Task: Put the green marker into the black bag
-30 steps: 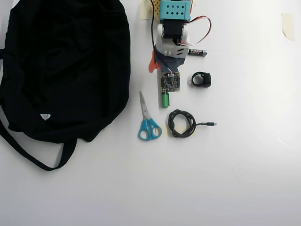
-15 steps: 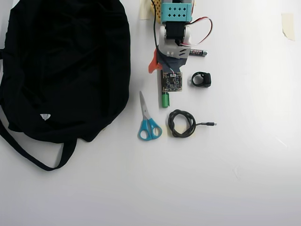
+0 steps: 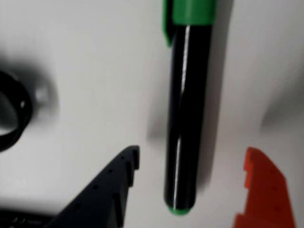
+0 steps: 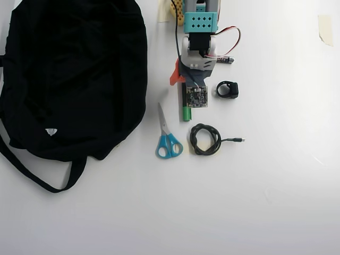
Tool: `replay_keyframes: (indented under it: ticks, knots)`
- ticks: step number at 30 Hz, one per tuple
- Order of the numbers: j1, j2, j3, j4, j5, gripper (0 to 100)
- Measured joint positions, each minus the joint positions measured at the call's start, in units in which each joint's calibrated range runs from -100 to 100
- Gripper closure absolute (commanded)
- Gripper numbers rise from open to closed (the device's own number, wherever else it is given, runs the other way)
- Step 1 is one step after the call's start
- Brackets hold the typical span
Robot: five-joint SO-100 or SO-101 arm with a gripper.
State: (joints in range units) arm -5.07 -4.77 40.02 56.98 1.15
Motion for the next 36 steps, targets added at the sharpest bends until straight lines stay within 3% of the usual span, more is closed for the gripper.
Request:
replay_keyframes:
  ticks: [26,32,36]
  knots:
    - [0.0,7.06,-2.59,-2.23,0.0,76]
    - [0.07,7.06,-2.59,-2.23,0.0,87]
    - [0.07,7.06,-2.91,-2.32,0.0,89]
